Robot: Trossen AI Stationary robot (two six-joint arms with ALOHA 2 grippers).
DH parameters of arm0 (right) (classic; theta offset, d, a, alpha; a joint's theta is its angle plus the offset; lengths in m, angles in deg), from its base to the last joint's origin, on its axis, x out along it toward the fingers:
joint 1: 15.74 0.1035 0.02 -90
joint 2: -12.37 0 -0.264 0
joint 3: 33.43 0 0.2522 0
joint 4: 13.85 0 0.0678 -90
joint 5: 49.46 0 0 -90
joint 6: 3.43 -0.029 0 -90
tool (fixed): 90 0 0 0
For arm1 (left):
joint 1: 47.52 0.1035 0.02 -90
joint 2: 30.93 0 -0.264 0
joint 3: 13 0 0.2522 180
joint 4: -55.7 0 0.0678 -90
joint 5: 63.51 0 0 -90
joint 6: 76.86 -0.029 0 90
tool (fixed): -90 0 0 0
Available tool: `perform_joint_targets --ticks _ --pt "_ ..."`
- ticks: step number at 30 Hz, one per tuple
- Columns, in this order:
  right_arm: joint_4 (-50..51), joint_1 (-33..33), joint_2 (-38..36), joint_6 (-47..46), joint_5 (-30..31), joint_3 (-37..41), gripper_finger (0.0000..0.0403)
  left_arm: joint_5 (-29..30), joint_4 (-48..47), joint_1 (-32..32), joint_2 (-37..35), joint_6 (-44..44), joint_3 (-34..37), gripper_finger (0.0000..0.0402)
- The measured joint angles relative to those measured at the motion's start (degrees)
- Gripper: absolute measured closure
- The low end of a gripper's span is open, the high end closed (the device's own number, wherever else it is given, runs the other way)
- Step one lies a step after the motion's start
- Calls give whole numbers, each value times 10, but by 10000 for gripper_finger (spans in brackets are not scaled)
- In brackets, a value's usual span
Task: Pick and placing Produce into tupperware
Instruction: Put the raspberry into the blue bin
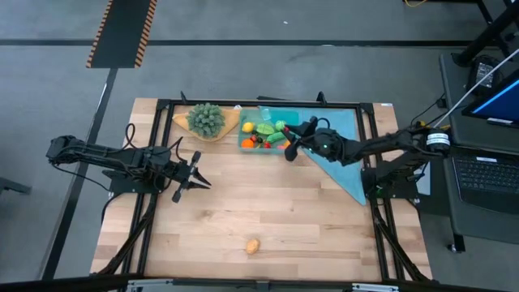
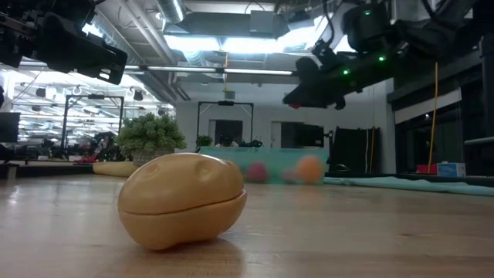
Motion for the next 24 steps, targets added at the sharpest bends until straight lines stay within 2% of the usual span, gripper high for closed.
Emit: perform_joint_targets --ticks 5,11,17,24 --pt "83 -12 7 -25 -10 -45 305 0 0 0 0 0 0 368" --pt "280 -33 7 -59 -55 -140 305 0 0 0 0 0 0 383" --pt "425 -49 7 -87 -92 -222 305 0 0 0 0 0 0 396" --pt "521 -63 7 -114 -111 -265 305 0 0 0 0 0 0 397"
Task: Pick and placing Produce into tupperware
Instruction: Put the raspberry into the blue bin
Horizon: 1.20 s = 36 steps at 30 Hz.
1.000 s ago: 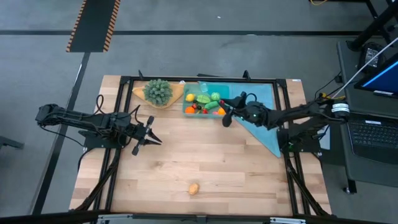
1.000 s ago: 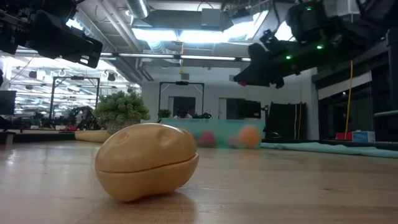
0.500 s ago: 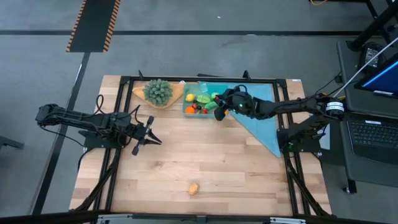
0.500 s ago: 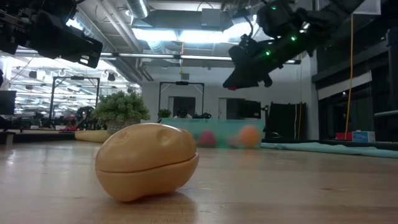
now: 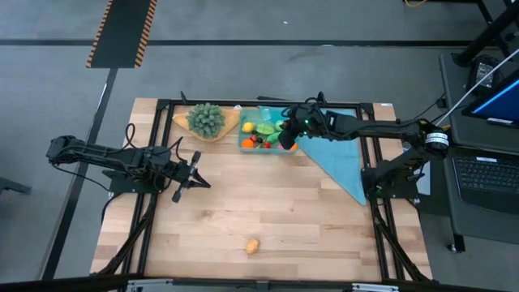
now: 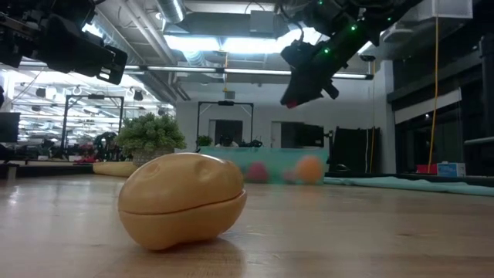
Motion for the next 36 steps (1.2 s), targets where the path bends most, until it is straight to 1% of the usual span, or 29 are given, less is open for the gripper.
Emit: perform_joint_targets --ticks 13,18,30,36 --pt "6 -1 9 14 0 -5 305 0 0 0 0 0 0 364" --pt "6 -2 37 17 0 -5 305 0 0 0 0 0 0 354" --pt "-27 -11 139 29 0 -5 305 0 0 0 0 1 0 337" --pt "-28 -21 157 28 0 -4 305 0 0 0 0 1 0 332"
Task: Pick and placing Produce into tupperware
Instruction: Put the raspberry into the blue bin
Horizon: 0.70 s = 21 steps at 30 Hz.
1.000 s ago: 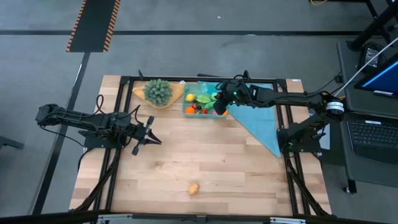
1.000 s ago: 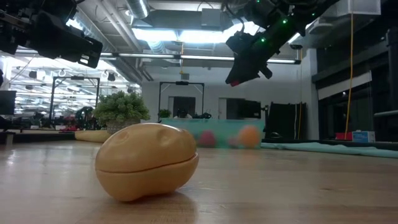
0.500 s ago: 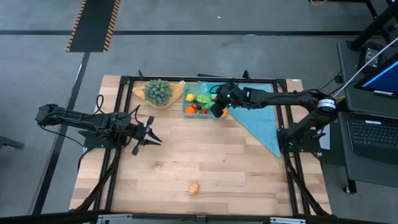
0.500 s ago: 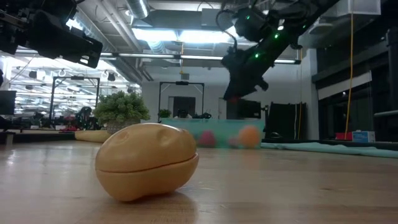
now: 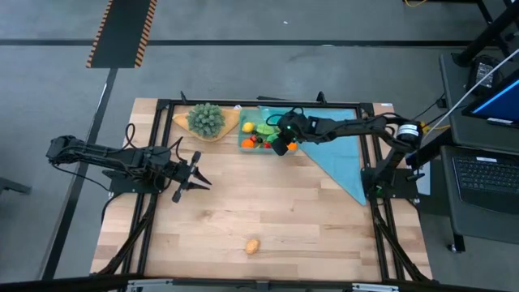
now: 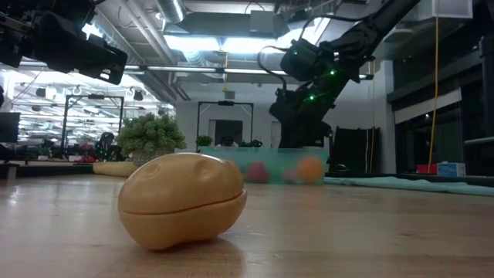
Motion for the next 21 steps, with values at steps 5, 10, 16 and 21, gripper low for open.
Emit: perform_joint_targets --ticks 5,10,16,21 --pt "2 -1 11 0 -11 0 305 0 0 0 0 0 0 329" --pt "4 -1 27 0 -12 0 305 0 0 0 0 0 0 328" --pt "1 -1 29 2 -12 0 305 0 0 0 0 0 0 340" --pt "-2 0 29 16 -14 0 263 0 0 0 0 0 0 351"
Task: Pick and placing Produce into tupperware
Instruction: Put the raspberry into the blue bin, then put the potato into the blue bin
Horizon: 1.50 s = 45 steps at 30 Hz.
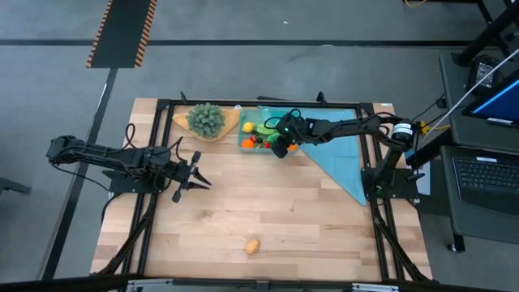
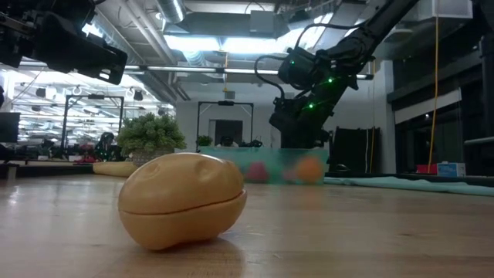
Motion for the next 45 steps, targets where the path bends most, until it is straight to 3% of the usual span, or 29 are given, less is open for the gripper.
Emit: perform_joint_targets --ticks 9,14,23,30,38,45 --pt "-10 0 -4 4 -1 0 196 0 0 0 0 0 0 368" --pt "10 0 -9 -4 -3 -18 188 0 0 0 0 0 0 378" --pt "28 26 -48 88 -12 -54 190 0 2 0 0 -1 0 396" --pt "-30 84 -121 76 121 47 187 0 8 0 0 29 0 398" --pt "-190 176 -181 43 123 182 188 24 25 -38 7 58 0 377" --pt "-192 233 -200 29 143 200 189 108 35 -147 10 81 -1 356"
